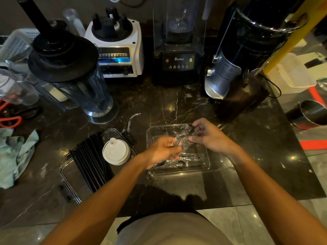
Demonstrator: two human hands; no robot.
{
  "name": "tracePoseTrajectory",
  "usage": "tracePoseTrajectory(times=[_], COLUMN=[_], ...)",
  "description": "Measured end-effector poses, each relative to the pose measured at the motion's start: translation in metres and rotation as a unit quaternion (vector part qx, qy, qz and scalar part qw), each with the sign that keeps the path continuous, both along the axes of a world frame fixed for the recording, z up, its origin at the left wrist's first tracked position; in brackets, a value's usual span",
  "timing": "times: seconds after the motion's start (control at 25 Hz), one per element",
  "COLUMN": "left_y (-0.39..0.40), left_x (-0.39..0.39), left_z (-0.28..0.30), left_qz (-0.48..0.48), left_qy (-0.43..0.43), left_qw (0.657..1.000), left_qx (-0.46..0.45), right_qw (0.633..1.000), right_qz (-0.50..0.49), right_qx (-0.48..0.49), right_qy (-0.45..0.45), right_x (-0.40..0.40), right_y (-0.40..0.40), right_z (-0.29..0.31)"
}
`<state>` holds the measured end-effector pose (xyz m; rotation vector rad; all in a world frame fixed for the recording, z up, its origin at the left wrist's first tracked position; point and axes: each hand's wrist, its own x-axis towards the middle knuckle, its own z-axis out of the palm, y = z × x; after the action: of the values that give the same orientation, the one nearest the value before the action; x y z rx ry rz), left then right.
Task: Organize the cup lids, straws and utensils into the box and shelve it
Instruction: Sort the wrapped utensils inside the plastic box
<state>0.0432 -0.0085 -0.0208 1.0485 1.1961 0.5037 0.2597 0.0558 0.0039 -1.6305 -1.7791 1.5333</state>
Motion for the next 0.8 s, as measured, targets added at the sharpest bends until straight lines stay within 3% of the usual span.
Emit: tracePoseTrajectory(times=[0.12,0.28,0.56,0.72,0.8], left_y=[-0.001,-0.004,-0.005,-0.005,-0.004], left_x=[-0.002,-0.005,0.002,0.003,0.000], left_z=[-0.006,-0.006,0.000,-0.003,-0.003], left_qz=[0.030,0.032,0.042,0.089,0.156], left_qy=[-0.007,-0.019,-0.022,0.002,0.003], left_qw=[0.999,0.999,0.998,0.995,0.987], left_qx=[-0.010,-0.030,-0.040,-0.036,-0.035], right_qw=[0.995,0.985,0.999,0.996,0.995], right_qz=[-0.016,-0.054,-0.020,-0.081,0.037], right_qx=[-0.032,-0.065,0.009,0.024,0.051], right_qy=[0.097,0.151,0.038,0.016,-0.083], right_x=[0.009,0.010,-0.010,-0.022,-0.024], right_y=[0.000,-0.002,-0.007,-0.005,-0.006], right_z=[-0.003,-0.005,-0.005,-0.019,-0.030])
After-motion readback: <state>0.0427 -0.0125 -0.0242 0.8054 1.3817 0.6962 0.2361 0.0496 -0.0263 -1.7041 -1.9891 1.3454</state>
